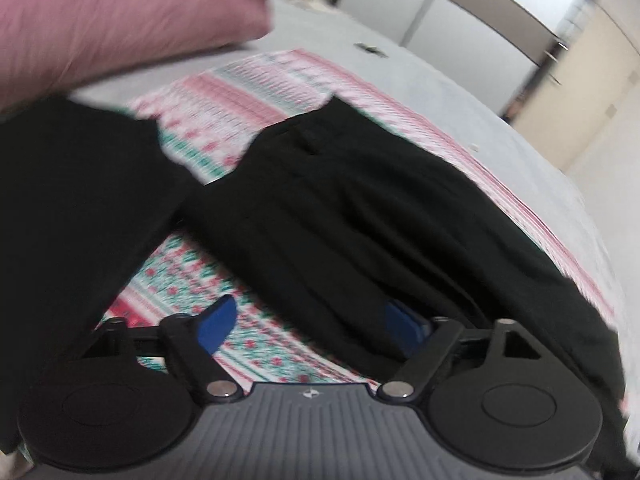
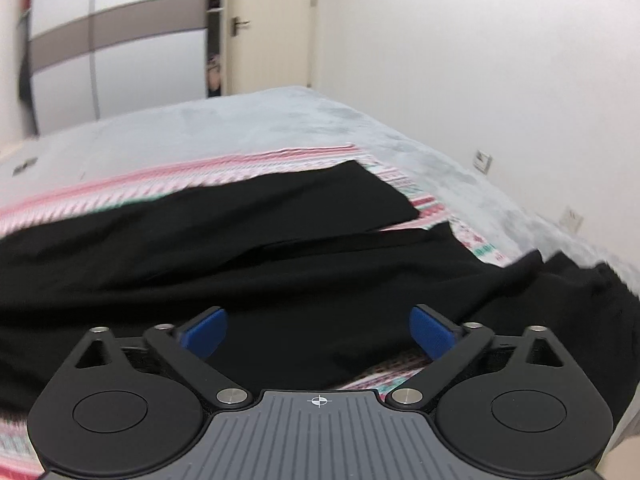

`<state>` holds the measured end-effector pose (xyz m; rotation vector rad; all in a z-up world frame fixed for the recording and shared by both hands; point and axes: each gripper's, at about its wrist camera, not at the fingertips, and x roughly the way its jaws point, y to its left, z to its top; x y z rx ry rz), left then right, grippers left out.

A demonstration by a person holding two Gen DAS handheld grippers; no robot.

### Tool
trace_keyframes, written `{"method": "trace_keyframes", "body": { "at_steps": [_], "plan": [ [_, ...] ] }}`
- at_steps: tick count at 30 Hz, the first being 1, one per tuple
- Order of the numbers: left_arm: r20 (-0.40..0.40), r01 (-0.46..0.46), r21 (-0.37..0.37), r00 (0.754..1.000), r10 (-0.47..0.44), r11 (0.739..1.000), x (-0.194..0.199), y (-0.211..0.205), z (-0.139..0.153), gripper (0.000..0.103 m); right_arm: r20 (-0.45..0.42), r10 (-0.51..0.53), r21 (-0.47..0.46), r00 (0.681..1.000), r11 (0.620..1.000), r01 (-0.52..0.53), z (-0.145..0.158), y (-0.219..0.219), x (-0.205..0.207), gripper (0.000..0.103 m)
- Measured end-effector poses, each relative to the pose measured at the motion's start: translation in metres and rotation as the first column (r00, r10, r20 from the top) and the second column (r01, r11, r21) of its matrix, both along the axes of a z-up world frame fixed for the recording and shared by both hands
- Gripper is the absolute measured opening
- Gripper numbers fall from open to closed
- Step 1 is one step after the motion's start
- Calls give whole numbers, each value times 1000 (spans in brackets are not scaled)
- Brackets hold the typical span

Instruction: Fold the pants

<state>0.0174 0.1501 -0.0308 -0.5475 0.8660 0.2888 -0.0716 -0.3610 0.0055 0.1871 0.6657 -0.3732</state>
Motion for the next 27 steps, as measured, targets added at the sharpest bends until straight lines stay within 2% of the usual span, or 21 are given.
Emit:
{"method": "trace_keyframes", "body": {
  "at_steps": [2, 3, 4, 8, 12, 14, 15, 17, 19, 21, 22, 23, 24, 25, 27],
  "plan": [
    [7, -32, -9, 999, 32, 999, 1, 3, -2, 95, -32, -25, 65, 999, 997, 27, -6, -15, 3, 79],
    [12, -37, -10, 999, 37, 999, 2, 3, -2, 95, -50, -41, 92, 998, 995, 46, -8, -25, 5, 71],
    [36, -40, -17, 999, 41, 999, 2, 7, -3, 94, -65, -56, 118, 996, 991, 64, -10, -33, 6, 67],
    [86, -57, -38, 995, 60, 998, 7, 25, -7, 91, -81, -160, 183, 984, 968, 172, -15, -73, 9, 62],
    [62, -84, -18, 994, 85, 996, 12, 34, -8, 91, -91, -295, 213, 951, 927, 308, -22, -120, 10, 55],
    [39, -97, -41, 994, 99, 994, 19, 38, -15, 91, -111, -322, 240, 940, 909, 340, -29, -136, 12, 53],
    [32, -100, -52, 994, 102, 994, 21, 38, -18, 90, -116, -317, 247, 941, 908, 337, -32, -141, 15, 48],
    [28, -93, -34, 995, 93, 995, 27, 37, -20, 83, -122, -304, 245, 945, 913, 325, -37, -149, 21, 43],
    [20, -79, -15, 997, 79, 997, 32, 34, -22, 79, -138, -324, 203, 936, 916, 347, -41, -155, 25, 39],
    [10, -83, -34, 996, 83, 996, 35, 35, -28, 72, -147, -343, 193, 928, 910, 367, -46, -162, 30, 36],
    [5, -85, -44, 996, 85, 995, 37, 36, -32, 66, -150, -340, 215, 928, 905, 366, -50, -165, 33, 32],
    [3, -86, -52, 996, 86, 995, 39, 37, -36, 54, -151, -323, 238, 934, 905, 352, -54, -168, 35, 30],
    [4, -89, -51, 996, 89, 995, 40, 37, -39, 44, -154, -307, 245, 939, 909, 338, -57, -169, 40, 19],
    [2, -95, -46, 995, 96, 994, 41, 37, -41, 27, -148, -292, 238, 945, 917, 321, -58, -168, 42, 8],
    [18, -102, -54, 995, 103, 993, 39, 38, -42, 25, -83, -274, 234, 958, 929, 286, -50, -164, 42, 3]
  ]
}}
